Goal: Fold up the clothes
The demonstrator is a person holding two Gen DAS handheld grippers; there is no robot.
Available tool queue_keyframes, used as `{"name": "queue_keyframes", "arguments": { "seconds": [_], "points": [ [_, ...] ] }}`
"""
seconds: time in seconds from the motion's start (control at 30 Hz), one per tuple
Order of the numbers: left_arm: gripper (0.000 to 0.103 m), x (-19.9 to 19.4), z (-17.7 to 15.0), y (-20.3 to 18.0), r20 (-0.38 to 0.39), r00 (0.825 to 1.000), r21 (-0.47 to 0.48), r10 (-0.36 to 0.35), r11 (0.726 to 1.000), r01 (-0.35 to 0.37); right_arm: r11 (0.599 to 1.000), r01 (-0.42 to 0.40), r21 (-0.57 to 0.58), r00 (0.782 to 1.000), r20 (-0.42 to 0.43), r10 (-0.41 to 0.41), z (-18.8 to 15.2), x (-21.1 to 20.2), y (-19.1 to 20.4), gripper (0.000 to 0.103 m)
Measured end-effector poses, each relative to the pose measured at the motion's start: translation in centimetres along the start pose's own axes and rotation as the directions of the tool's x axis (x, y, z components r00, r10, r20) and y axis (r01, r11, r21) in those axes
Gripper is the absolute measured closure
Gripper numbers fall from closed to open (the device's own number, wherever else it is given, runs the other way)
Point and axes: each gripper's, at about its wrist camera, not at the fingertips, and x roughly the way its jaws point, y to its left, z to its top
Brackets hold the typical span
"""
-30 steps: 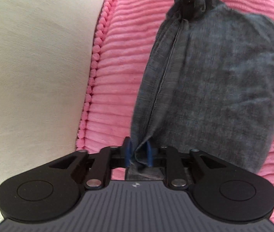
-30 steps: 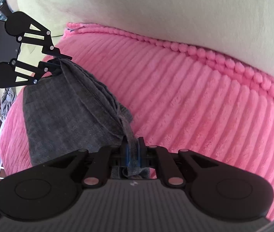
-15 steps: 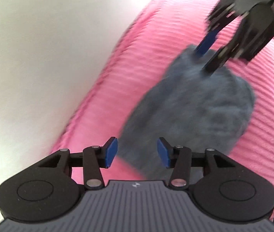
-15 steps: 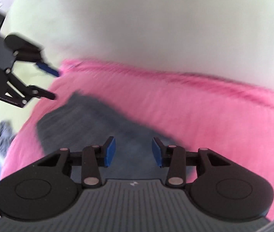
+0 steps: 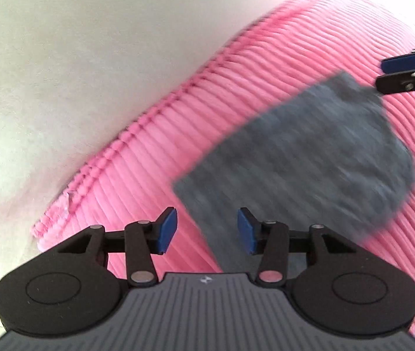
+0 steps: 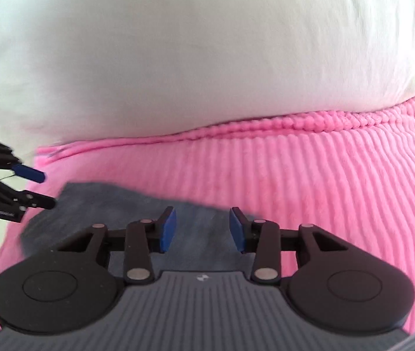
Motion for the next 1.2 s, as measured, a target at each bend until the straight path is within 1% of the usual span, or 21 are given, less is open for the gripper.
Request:
{"name": "queue_keyframes", "arguments": {
  "seconds": [0.07,0.17,0.2,0.23,0.3,0.4,0.47,0.53,0.57,0.63,0.67,0.7,0.73,0.8,0.87,0.97,1.0,1.03,1.1,1.13,1.2],
  "points": [
    [0.049,0.0,-1.9,-2.3,0.024,0.999,0.034,0.022,0.999,-0.022,1.0,0.0,-0.026,1.0,-0.001,0.0,-2.5,-1.1,2.6,0.068],
    [0.047,3.2,-3.1,-3.4,-0.014,0.999,0.056,0.051,0.997,-0.05,0.982,0.092,-0.162,0.994,-0.037,-0.099,-7.1,1.3,5.5,0.068],
    [0.047,4.5,-3.6,-3.9,-0.029,0.998,0.064,0.064,0.996,-0.062,0.969,0.124,-0.212,0.987,-0.071,-0.142,-8.5,2.9,5.7,0.068],
    [0.047,5.0,-3.6,-4.2,-0.028,0.997,0.075,0.078,0.994,-0.076,0.966,0.136,-0.218,0.985,-0.074,-0.156,-9.0,3.5,5.8,0.068],
    [0.047,4.4,-3.1,-4.2,-0.011,0.995,0.086,0.096,0.992,-0.095,0.968,0.149,-0.202,0.984,-0.064,-0.164,-9.4,3.8,5.7,0.068],
    [0.047,1.8,-2.7,-3.8,0.04,0.992,0.098,0.121,0.987,-0.124,0.975,0.151,-0.163,0.988,0.004,-0.152,-8.3,1.2,5.9,0.068],
    [0.047,0.6,-2.5,-3.6,0.075,0.99,0.106,0.121,0.986,-0.129,0.976,0.123,-0.182,0.991,0.066,-0.113,-8.3,0.0,6.9,0.068],
    [0.045,-0.2,-2.9,-3.7,0.106,0.99,0.112,0.098,0.988,-0.109,0.978,0.088,-0.189,0.994,0.081,-0.073,-8.6,-0.1,7.6,0.067],
    [0.044,0.5,-3.1,-3.9,0.089,0.991,0.117,0.101,0.987,-0.111,0.979,0.07,-0.192,0.996,0.072,-0.057,-8.9,0.3,7.7,0.067],
    [0.043,3.4,-3.9,-4.1,0.007,0.989,0.137,0.144,0.98,-0.144,0.976,0.081,-0.203,0.997,0.034,-0.075,-9.8,2.0,7.5,0.067],
    [0.043,4.1,-4.3,-4.1,-0.009,0.988,0.144,0.155,0.978,-0.152,0.976,0.084,-0.203,0.996,-0.022,-0.09,-10.4,3.4,7.2,0.067],
    [0.043,4.2,-4.6,-4.0,-0.01,0.988,0.145,0.155,0.978,-0.152,0.976,0.084,-0.203,0.995,-0.033,-0.093,-10.5,3.1,7.0,0.067],
    [0.043,4.0,-4.7,-3.9,-0.008,0.988,0.144,0.154,0.978,-0.152,0.978,0.083,-0.19,0.995,-0.038,-0.092,-10.4,3.0,6.8,0.067],
    [0.043,2.8,-4.4,-3.6,0.01,0.99,0.141,0.142,0.98,-0.142,0.978,0.077,-0.193,0.997,0.003,-0.078,-9.5,1.2,7.4,0.067],
    [0.043,0.9,-4.1,-2.8,0.051,0.991,0.151,0.125,0.98,-0.131,0.976,0.092,-0.196,0.995,0.046,-0.085,-8.8,0.1,7.8,0.067],
    [0.044,0.2,-3.9,-1.6,0.08,0.992,0.163,0.103,0.98,-0.115,0.986,0.121,-0.117,0.989,0.094,-0.111,-8.0,-0.8,8.4,0.065],
    [0.044,-0.1,-3.9,-1.2,0.097,0.993,0.165,0.074,0.982,-0.089,0.986,0.132,-0.098,0.988,0.097,-0.122,-8.0,-0.6,8.7,0.065],
    [0.044,-0.6,-4.0,-0.7,0.12,0.992,0.168,0.027,0.985,-0.047,0.986,0.14,-0.095,0.987,0.091,-0.132,-8.1,-0.2,8.9,0.065],
    [0.044,-0.4,-4.2,-0.6,0.126,0.992,0.178,-0.023,0.984,0.0,0.981,0.175,-0.087,0.983,0.066,-0.17,-8.7,1.5,9.7,0.064],
    [0.044,0.5,-4.4,-0.9,0.113,0.993,0.195,-0.035,0.981,0.012,0.98,0.186,-0.073,0.982,0.044,-0.183,-9.2,2.3,9.7,0.064],
    [0.043,3.3,-5.2,-1.9,0.061,0.998,0.248,-0.014,0.969,-0.002,0.977,0.21,-0.047,0.978,-0.001,-0.21,-10.4,2.9,9.4,0.064]
  ]
}}
